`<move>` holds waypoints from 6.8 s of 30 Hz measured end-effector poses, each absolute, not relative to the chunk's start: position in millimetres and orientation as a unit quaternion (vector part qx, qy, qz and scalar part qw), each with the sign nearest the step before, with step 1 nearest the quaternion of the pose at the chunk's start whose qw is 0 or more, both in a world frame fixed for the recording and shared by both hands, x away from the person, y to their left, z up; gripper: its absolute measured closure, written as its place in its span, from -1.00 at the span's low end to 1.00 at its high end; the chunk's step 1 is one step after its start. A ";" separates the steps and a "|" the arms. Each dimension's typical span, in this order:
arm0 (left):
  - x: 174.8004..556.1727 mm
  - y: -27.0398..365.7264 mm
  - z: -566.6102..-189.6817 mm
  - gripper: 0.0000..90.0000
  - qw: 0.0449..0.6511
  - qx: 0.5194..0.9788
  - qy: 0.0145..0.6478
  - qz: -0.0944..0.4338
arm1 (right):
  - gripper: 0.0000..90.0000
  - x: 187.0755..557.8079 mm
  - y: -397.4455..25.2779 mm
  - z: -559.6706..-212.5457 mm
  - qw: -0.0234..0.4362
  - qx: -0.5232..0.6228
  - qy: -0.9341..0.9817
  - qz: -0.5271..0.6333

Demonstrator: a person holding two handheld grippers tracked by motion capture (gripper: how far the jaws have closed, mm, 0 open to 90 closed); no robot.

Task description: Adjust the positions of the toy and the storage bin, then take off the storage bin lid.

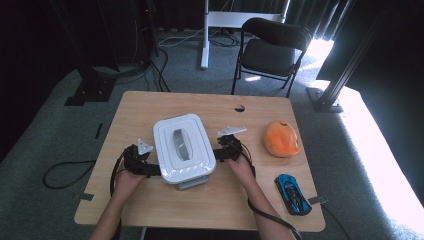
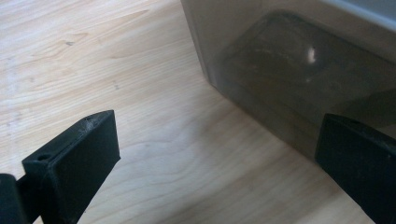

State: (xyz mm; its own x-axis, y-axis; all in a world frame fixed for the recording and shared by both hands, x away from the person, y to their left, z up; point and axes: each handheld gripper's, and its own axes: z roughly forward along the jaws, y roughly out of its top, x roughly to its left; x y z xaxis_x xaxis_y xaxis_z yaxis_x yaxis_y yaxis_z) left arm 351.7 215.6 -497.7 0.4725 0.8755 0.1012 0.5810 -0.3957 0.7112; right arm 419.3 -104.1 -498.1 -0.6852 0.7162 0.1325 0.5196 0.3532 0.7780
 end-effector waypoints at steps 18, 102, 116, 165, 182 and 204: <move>334.8 193.4 -497.6 -0.99 0.307 0.816 0.433 0.228 | -0.38 403.6 -128.1 -493.6 0.104 0.361 0.823 0.426; 283.6 288.9 -546.1 -1.00 0.313 0.783 0.496 0.205 | -0.76 310.0 -198.0 -420.4 0.109 0.376 0.779 0.489; 285.6 289.5 -546.4 -1.00 0.306 0.785 0.499 0.203 | -0.76 320.1 -151.9 -393.3 0.108 0.351 0.787 0.496; 289.0 292.6 -546.2 -1.00 0.298 0.772 0.520 0.210 | 0.26 316.5 -78.6 -417.9 0.129 0.334 0.830 0.427; 288.8 292.8 -546.5 -1.00 0.300 0.772 0.519 0.211 | 0.51 309.7 -82.3 -417.5 0.118 0.339 0.822 0.442; 288.9 292.6 -546.6 -1.00 0.301 0.771 0.520 0.212 | 0.52 319.1 -101.8 -385.7 0.119 0.341 0.805 0.470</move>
State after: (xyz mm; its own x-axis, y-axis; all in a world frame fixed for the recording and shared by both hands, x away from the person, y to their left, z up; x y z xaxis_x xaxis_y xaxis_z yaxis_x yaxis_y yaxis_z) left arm 288.9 292.6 -546.6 0.3696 0.9291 0.0147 0.6740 -0.2790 0.6841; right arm 319.1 -101.8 -385.7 -0.7395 0.6607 0.1286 0.4369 0.3258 0.8384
